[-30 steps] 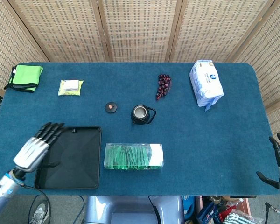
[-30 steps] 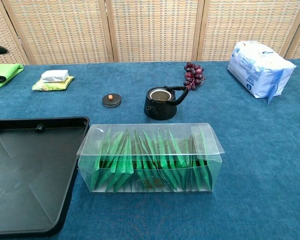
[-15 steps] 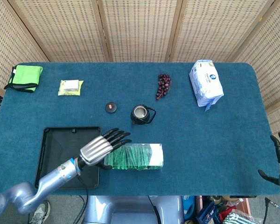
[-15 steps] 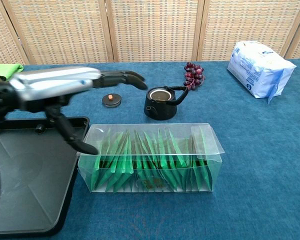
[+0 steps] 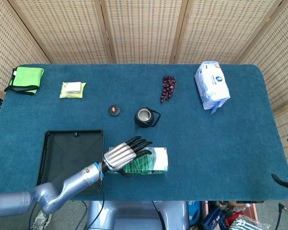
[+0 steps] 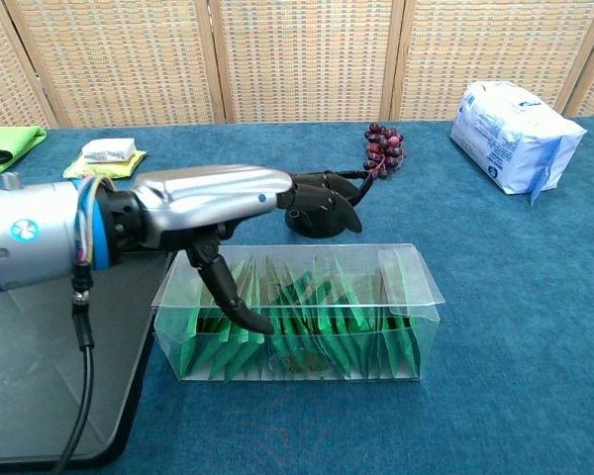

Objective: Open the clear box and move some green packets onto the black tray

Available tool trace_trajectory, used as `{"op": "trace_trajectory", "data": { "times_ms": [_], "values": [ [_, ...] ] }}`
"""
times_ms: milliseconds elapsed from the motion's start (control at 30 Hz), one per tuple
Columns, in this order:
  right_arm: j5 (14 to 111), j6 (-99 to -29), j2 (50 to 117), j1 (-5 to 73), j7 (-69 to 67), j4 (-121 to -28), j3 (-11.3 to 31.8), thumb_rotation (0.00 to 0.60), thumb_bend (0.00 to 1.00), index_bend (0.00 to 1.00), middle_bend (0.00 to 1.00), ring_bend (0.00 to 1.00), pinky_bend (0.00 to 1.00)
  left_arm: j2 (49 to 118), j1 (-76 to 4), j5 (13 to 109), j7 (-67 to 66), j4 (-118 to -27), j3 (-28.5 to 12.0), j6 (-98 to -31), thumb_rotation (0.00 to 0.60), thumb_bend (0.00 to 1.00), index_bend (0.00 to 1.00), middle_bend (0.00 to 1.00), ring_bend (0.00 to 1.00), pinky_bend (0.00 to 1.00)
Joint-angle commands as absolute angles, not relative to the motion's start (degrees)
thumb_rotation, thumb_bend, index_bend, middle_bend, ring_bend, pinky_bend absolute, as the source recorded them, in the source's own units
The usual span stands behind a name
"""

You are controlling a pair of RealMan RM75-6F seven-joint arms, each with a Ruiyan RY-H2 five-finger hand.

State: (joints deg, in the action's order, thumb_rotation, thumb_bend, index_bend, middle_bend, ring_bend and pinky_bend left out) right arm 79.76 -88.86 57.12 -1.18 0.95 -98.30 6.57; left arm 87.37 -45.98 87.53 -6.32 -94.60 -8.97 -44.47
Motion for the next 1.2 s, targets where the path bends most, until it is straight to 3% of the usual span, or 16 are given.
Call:
{"op": "trace_trajectory", "data": {
  "times_ms": [33, 400, 1200],
  "values": [
    [79.70, -88.88, 57.03, -1.23, 0.69, -98.19, 6.62, 0.600, 0.00, 0.00, 0.00, 0.00, 0.00, 88.62, -46.61, 86.19, -7.49, -93.73, -8.88, -44.42, 0.600, 0.13, 0.20, 0.00, 0.00, 0.00],
    [79.35, -88.04, 57.06, -0.89, 0.44, -97.66, 6.66, 0.600, 0.00, 0.00, 0.00, 0.00, 0.00, 89.81, -47.89, 82.66, -12.07, -93.21, -9.45, -45.88, 0.600, 0.34, 0.27, 0.00, 0.00, 0.00],
    [78.63, -86.82, 57.11, -0.44, -0.15, -96.98, 6.72, 0.600, 0.00, 0.00, 0.00, 0.00, 0.00, 82.49, -49.76, 72.26, -11.29, -95.79, -13.95, -47.35, 0.600, 0.34, 0.29, 0.00, 0.00, 0.00]
  ]
}}
